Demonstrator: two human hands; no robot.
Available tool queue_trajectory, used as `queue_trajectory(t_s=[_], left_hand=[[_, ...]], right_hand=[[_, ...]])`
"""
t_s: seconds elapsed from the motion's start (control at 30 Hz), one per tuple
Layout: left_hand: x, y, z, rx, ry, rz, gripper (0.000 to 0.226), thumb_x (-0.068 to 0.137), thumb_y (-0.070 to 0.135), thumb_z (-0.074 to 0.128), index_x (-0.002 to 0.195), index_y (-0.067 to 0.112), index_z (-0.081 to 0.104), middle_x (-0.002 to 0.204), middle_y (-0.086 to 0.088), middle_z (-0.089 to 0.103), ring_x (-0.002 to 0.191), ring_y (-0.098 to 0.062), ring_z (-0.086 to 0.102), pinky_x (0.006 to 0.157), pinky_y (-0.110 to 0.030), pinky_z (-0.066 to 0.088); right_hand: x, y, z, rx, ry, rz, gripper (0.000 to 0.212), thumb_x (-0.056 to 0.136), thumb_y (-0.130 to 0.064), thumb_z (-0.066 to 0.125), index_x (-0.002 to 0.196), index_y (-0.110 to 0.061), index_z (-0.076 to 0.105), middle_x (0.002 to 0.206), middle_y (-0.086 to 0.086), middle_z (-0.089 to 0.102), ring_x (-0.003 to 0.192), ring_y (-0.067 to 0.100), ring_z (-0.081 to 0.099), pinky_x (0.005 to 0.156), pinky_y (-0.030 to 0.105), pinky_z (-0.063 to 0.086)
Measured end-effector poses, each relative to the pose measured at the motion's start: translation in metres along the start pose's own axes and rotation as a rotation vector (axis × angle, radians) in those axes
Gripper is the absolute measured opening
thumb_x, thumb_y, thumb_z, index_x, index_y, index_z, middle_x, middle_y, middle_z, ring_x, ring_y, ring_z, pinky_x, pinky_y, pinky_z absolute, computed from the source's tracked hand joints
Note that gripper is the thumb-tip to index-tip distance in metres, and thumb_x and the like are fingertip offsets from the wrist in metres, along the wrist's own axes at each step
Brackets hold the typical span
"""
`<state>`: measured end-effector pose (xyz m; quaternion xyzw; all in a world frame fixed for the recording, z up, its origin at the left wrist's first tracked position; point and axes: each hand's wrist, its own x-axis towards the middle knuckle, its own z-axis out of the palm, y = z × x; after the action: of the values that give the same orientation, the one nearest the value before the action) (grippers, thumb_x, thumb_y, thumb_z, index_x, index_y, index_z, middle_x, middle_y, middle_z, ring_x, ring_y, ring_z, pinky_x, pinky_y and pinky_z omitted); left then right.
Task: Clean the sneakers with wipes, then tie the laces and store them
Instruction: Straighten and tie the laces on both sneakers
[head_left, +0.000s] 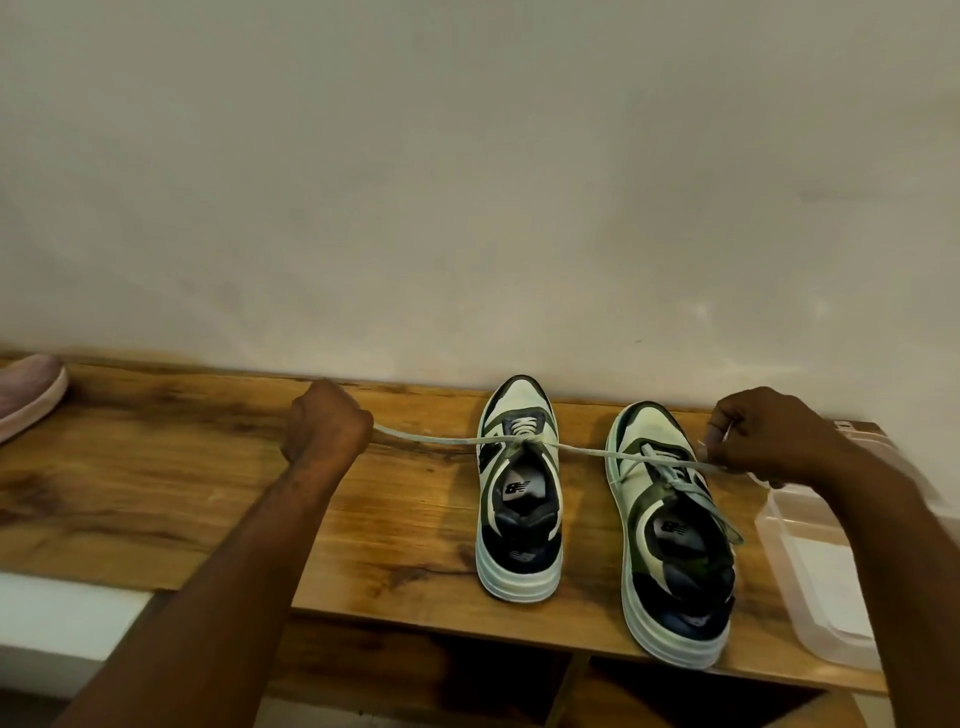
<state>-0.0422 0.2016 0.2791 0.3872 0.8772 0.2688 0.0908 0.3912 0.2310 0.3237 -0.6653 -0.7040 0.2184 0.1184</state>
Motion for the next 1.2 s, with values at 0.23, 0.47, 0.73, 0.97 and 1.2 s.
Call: queue_trajectory(t_s=[0.23,0.47,0.73,0.97,1.2], left_hand=[[-0.031,0.024,0.016,0.092,-0.205,0.332,0.010,0.085,0.027,0.080,0.094,0.025,0.076,0.098,0.004,0.073,0.090,-0.019,0.070,0.073,-0.030,0.052],[-0.068,0.051,0.046,-0.320,-0.461,0.556,0.015,0.086,0.016,0.082,0.092,0.029,0.078,0.096,0.009,0.076,0.082,-0.007,0.070,0.082,-0.040,0.062],[-0.067,0.046,0.053,-0.383,-0.458,0.531,0.007,0.090,0.018,0.079,0.087,0.023,0.075,0.088,0.006,0.075,0.072,-0.010,0.069,0.070,-0.035,0.060],[-0.064,0.048,0.042,-0.637,-0.686,0.222,0.012,0.094,0.010,0.072,0.083,0.007,0.072,0.064,-0.005,0.061,0.048,-0.016,0.048,0.048,-0.026,0.039],[-0.062,0.050,0.045,-0.671,-0.702,0.119,0.022,0.084,0.023,0.085,0.083,0.002,0.080,0.070,-0.008,0.064,0.064,-0.023,0.037,0.046,-0.024,0.021]], right_hand=[[0.003,-0.034,0.021,-0.300,0.255,-0.065,0.025,0.070,-0.053,0.083,0.073,-0.032,0.069,0.082,-0.010,0.070,0.081,0.018,0.065,0.067,0.031,0.050],[-0.007,-0.108,0.061,0.031,0.104,-0.357,0.030,0.069,-0.065,0.082,0.080,-0.038,0.076,0.080,-0.019,0.073,0.079,-0.002,0.066,0.071,0.031,0.057],[0.002,-0.115,0.086,0.065,0.112,-0.428,0.013,0.070,-0.036,0.089,0.079,-0.034,0.079,0.077,-0.017,0.073,0.073,0.001,0.066,0.069,0.037,0.060],[0.008,-0.104,0.084,0.031,0.153,-0.483,0.008,0.081,-0.033,0.083,0.089,-0.036,0.081,0.083,-0.018,0.074,0.067,-0.004,0.058,0.064,0.026,0.051],[0.003,-0.102,0.077,-0.267,0.244,-0.577,0.018,0.084,-0.024,0.071,0.096,-0.035,0.078,0.093,-0.010,0.066,0.086,0.015,0.061,0.064,0.029,0.044]])
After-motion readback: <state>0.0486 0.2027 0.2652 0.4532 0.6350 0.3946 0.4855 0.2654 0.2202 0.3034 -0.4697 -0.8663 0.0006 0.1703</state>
